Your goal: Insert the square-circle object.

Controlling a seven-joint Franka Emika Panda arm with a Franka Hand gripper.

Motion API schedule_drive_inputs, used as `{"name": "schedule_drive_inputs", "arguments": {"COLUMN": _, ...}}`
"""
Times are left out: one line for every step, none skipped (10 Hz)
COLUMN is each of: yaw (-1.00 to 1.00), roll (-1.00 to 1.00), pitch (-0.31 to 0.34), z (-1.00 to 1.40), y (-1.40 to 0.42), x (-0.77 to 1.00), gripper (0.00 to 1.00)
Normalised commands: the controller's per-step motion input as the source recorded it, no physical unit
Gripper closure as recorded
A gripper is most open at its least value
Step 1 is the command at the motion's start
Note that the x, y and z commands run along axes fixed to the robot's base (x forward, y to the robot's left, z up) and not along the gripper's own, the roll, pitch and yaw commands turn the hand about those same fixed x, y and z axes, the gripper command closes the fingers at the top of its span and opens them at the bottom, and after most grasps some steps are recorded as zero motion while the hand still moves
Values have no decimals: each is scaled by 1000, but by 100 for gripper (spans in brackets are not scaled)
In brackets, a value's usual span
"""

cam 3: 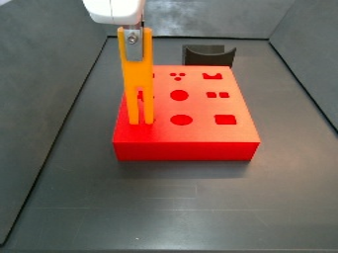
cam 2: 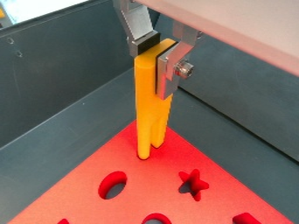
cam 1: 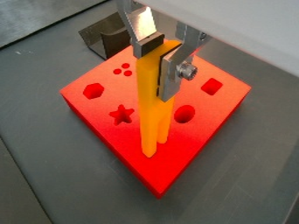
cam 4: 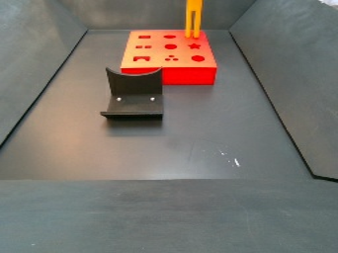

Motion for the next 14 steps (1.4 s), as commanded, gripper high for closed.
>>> {"name": "schedule_drive_inputs", "arguments": {"yaw": 0, "roll": 57, "pitch": -37, "z": -417, "y": 0, "x": 0, "gripper": 100}}
{"name": "schedule_drive_inputs", "arguments": {"yaw": 0, "roll": 139, "pitch": 0, "z": -760, "y": 0, "x": 0, "gripper": 100}}
{"name": "schedule_drive_inputs", "arguments": {"yaw": 0, "roll": 176, "pitch": 0, "z": -969, "y": -63, "x": 0, "gripper": 100}}
{"name": "schedule_drive_inputs", "arguments": {"yaw": -6, "roll": 173, "pitch": 0, "z": -977, "y": -69, "x": 0, "gripper": 100}}
{"name": "schedule_drive_inputs", "arguments": {"yaw": -6, "roll": 196, "pitch": 9, "z": -883, "y": -100, "x": 0, "gripper": 100}}
{"name": "schedule_drive_inputs", "arguments": {"yaw": 0, "roll": 200, "pitch": 9, "z": -889, "y": -129, "x": 0, "gripper": 100}}
{"name": "schedule_drive_inputs", "arguments": {"yaw": -11, "roll": 174, "pitch": 0, "z": -954, "y": -177, "x": 0, "gripper": 100}}
{"name": "schedule_drive_inputs", "arguments": {"yaw": -31, "roll": 137, "pitch": 3, "z": -814, "y": -211, "x": 0, "gripper": 100}}
{"name": "schedule_drive_inputs", "arguments": {"yaw": 0, "roll": 127, "pitch": 13, "z": -411, "y": -191, "x": 0, "gripper": 100}}
{"name": "schedule_drive_inputs", "arguments": {"yaw": -34, "roll": 0, "pitch": 21, "z": -497, "y": -63, "x": 109, "gripper": 100}}
{"name": "schedule_drive_inputs", "arguments": {"yaw": 0, "roll": -334, "pitch": 74, "z": -429, "y": 0, "x": 63, "gripper": 100}}
{"name": "schedule_drive_inputs", "arguments": {"yaw": 0, "roll": -354, "pitch": 23, "z": -397, "y": 0, "x": 43, "gripper": 100}}
{"name": "schedule_drive_inputs", "arguments": {"yaw": 0, "roll": -371, "pitch": 0, "z": -377, "y": 0, "x": 0, "gripper": 100}}
{"name": "schedule_drive_inputs", "arguments": {"yaw": 0, "roll": -341, "pitch": 0, "z": -489, "y": 100, "x": -6, "gripper": 100}}
